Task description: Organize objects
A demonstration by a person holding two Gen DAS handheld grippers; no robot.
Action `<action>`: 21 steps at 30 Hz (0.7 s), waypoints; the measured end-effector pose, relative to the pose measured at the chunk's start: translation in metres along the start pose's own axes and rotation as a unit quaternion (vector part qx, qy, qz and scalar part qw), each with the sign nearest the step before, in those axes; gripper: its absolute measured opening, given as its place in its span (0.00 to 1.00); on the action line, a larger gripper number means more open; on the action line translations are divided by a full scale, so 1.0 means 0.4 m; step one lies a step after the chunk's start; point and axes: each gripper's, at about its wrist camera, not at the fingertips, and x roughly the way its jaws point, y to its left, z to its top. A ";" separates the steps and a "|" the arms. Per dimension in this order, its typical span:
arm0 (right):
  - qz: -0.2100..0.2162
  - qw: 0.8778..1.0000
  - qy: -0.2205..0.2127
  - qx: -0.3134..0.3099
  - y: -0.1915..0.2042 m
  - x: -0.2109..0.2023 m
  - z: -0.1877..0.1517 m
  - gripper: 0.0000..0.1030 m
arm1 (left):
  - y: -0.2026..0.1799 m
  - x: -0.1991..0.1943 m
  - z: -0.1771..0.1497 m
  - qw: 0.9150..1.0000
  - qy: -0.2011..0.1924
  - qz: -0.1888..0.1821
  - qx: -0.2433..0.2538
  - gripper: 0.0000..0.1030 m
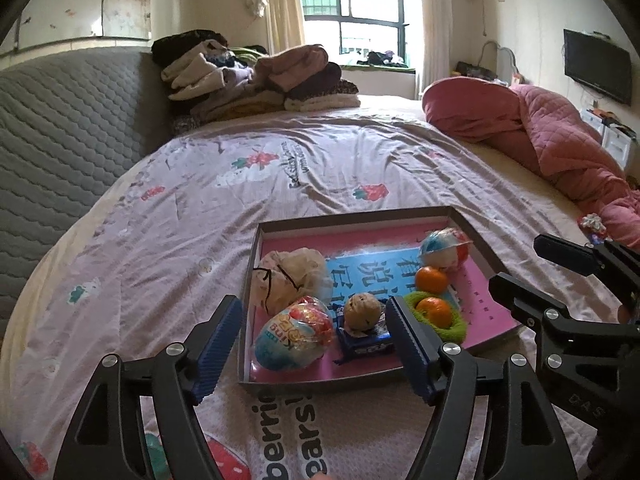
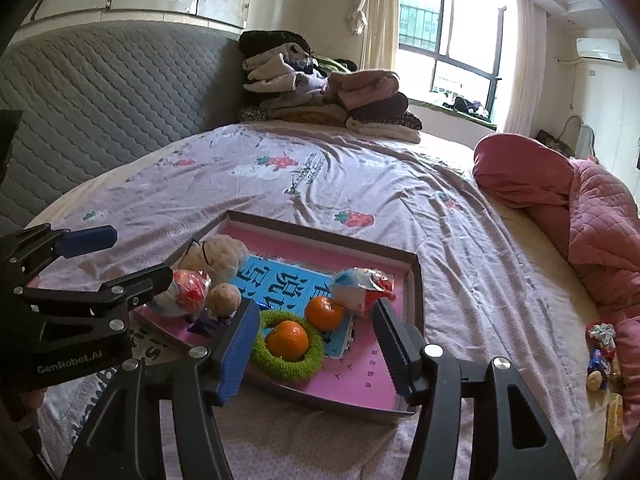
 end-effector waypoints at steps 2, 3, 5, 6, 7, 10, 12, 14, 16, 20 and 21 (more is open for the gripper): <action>-0.001 1.000 -0.006 0.002 0.000 -0.017 0.007 0.60 | -0.001 -0.019 0.004 1.000 -0.005 0.001 -0.002 0.73; -0.002 1.000 -0.008 0.003 0.000 -0.023 0.010 0.60 | -0.001 -0.031 0.007 1.000 -0.009 0.002 -0.003 0.74; -0.001 1.000 -0.015 0.007 -0.003 -0.041 0.017 0.61 | 0.000 -0.051 0.013 1.000 -0.014 0.003 -0.005 0.74; -0.001 1.000 -0.017 0.008 -0.003 -0.049 0.020 0.61 | 0.000 -0.059 0.016 1.000 -0.017 0.005 -0.005 0.74; -0.003 1.000 -0.019 0.010 -0.004 -0.055 0.022 0.62 | -0.001 -0.071 0.020 1.000 -0.020 0.009 -0.005 0.74; -0.004 1.000 -0.023 0.016 -0.009 -0.076 0.030 0.62 | 0.001 -0.101 0.028 0.999 -0.028 0.013 -0.008 0.75; -0.004 0.999 -0.027 0.018 -0.010 -0.093 0.034 0.63 | 0.000 -0.122 0.034 0.999 -0.032 0.018 -0.008 0.75; -0.007 0.999 -0.033 0.019 -0.011 -0.110 0.036 0.64 | -0.002 -0.137 0.037 0.999 -0.035 0.024 -0.008 0.76; -0.006 0.999 -0.034 0.021 -0.012 -0.126 0.039 0.66 | -0.003 -0.154 0.039 0.999 -0.037 0.026 -0.010 0.76; -0.009 0.999 -0.041 0.025 -0.014 -0.158 0.038 0.67 | -0.011 -0.185 0.034 0.999 -0.037 0.030 -0.012 0.76; -0.008 0.999 -0.042 0.026 -0.014 -0.167 0.038 0.67 | -0.012 -0.189 0.033 0.999 -0.037 0.031 -0.012 0.76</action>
